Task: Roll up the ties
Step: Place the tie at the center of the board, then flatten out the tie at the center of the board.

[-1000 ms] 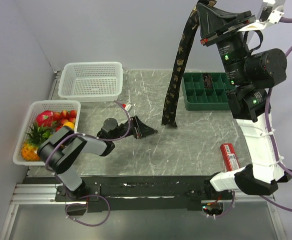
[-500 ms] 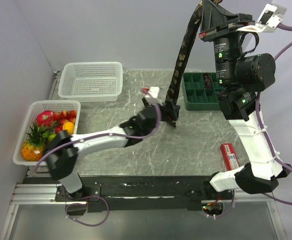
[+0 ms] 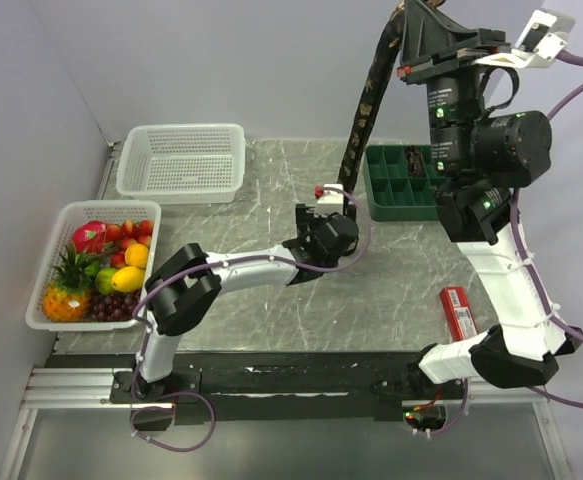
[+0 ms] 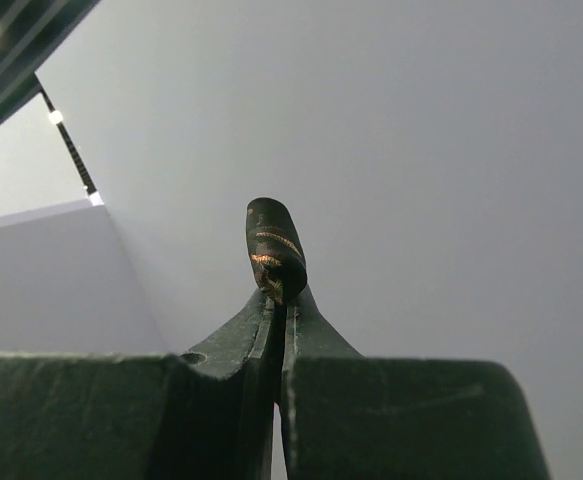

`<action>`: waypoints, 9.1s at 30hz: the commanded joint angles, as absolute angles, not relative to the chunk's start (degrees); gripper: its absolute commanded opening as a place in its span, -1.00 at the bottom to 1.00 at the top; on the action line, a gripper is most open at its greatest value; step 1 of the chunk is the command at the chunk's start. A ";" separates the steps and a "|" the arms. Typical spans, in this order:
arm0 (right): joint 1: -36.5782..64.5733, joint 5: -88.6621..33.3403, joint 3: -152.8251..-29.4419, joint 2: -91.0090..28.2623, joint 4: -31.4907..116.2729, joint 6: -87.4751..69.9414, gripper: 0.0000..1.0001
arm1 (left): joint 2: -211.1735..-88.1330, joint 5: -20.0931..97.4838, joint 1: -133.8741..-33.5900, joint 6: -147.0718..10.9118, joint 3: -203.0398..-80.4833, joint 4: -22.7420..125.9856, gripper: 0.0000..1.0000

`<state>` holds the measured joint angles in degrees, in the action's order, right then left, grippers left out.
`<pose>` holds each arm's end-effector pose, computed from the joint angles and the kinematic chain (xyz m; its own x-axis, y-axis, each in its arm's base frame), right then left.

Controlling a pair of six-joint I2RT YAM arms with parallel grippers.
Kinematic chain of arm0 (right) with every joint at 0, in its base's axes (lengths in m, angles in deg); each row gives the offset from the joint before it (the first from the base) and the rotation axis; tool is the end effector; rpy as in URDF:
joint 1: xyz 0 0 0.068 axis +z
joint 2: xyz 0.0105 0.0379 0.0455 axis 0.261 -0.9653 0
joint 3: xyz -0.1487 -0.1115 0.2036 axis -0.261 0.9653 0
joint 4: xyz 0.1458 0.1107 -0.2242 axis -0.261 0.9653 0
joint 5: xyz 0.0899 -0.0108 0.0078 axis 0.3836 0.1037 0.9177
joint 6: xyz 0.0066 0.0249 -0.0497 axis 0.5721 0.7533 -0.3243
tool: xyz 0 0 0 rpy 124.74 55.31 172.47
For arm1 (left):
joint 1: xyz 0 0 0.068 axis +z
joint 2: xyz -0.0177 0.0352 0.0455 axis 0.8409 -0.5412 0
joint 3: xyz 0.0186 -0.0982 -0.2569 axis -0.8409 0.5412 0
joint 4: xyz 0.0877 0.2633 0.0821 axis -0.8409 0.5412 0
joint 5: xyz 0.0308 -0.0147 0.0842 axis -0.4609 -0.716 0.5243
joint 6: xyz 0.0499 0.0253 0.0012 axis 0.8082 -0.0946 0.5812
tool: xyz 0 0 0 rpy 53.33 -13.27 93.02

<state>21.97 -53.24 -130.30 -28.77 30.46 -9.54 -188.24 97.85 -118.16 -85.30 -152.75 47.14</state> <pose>0.1883 0.1274 0.6679 0.5432 0.5364 -0.6458 -0.4682 0.8321 0.2974 0.2618 -0.4092 0.2277 -0.2749 -0.1310 -0.9525 0.0855 0.9834 -0.1600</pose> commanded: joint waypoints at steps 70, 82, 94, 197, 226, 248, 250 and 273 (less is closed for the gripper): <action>-21.72 -48.75 -52.59 9.72 46.36 13.07 -1.00 | -168.01 25.10 -80.80 -99.20 -116.36 36.43 0.31; -23.12 -46.90 -52.68 9.10 46.54 12.46 -1.00 | -179.01 15.49 -75.08 -109.85 -111.52 21.21 0.18; -23.74 -45.49 -52.59 9.10 46.89 11.84 -0.64 | -181.83 21.02 -74.72 -111.17 -113.97 21.99 -0.15; -15.39 -31.69 -66.65 -35.98 57.25 6.66 -1.00 | -182.35 32.53 -71.57 -102.45 -116.09 29.03 -0.98; -16.88 -34.26 -70.00 -38.80 71.85 6.65 -1.00 | -169.61 38.96 -58.73 -108.01 -104.75 33.95 -0.98; -18.64 -35.13 -69.28 -28.15 70.80 5.95 0.40 | -163.11 37.27 -64.96 -97.11 -108.61 33.50 -0.61; -19.08 -33.73 -73.32 -34.12 72.64 6.22 0.62 | -161.44 38.43 -66.02 -96.23 -109.66 35.52 -0.51; -20.40 -32.40 -84.05 -53.13 73.71 10.26 -1.00 | -163.54 40.98 -69.54 -94.65 -112.13 37.46 -0.40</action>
<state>-19.91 -32.21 -82.28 -54.56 74.44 8.78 -164.09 39.60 -69.33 -96.09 -110.13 38.20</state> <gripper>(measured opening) 0.049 0.302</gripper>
